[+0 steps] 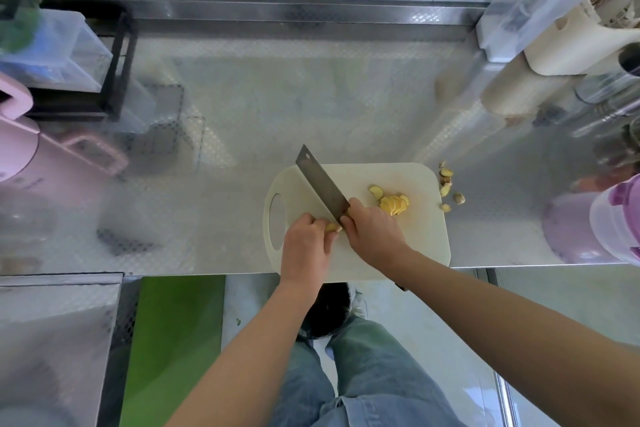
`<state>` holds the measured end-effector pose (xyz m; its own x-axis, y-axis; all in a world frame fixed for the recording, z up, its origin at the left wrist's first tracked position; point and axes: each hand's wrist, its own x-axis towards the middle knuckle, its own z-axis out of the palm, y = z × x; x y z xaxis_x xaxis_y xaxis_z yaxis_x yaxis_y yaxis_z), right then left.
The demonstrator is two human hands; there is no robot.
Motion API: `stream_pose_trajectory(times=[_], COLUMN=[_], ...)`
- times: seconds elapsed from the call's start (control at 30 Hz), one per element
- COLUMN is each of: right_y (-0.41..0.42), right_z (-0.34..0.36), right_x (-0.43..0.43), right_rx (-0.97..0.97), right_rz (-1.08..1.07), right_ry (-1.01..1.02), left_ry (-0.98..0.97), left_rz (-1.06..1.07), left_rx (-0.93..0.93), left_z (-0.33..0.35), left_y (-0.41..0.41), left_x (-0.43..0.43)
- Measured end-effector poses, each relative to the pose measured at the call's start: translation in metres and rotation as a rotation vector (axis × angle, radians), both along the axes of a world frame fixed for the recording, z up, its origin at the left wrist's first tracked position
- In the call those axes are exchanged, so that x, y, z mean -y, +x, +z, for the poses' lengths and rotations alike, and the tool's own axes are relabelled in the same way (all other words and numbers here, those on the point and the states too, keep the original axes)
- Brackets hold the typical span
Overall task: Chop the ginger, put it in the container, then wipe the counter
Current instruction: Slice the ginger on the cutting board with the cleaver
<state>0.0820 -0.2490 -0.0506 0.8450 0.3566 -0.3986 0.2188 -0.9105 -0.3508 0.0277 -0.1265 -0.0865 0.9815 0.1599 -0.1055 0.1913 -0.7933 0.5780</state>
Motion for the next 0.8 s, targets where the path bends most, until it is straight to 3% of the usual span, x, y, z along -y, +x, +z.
stream_pose_trajectory(times=[0.2, 0.43, 0.8], right_y=[-0.001, -0.013, -0.019], right_z=[0.014, 0.026, 0.022], right_x=[0.011, 0.019, 0.013], right_rx=[0.018, 0.026, 0.010], right_rz=[0.012, 0.133, 0.116], right_ry=[0.060, -0.083, -0.143], left_ry=[-0.012, 0.002, 0.030], left_rz=[-0.009, 0.007, 0.019], left_rx=[-0.030, -0.067, -0.042], left_z=[0.002, 0.003, 0.000], left_y=[0.002, 0.003, 0.003], left_x=[-0.002, -0.002, 0.001])
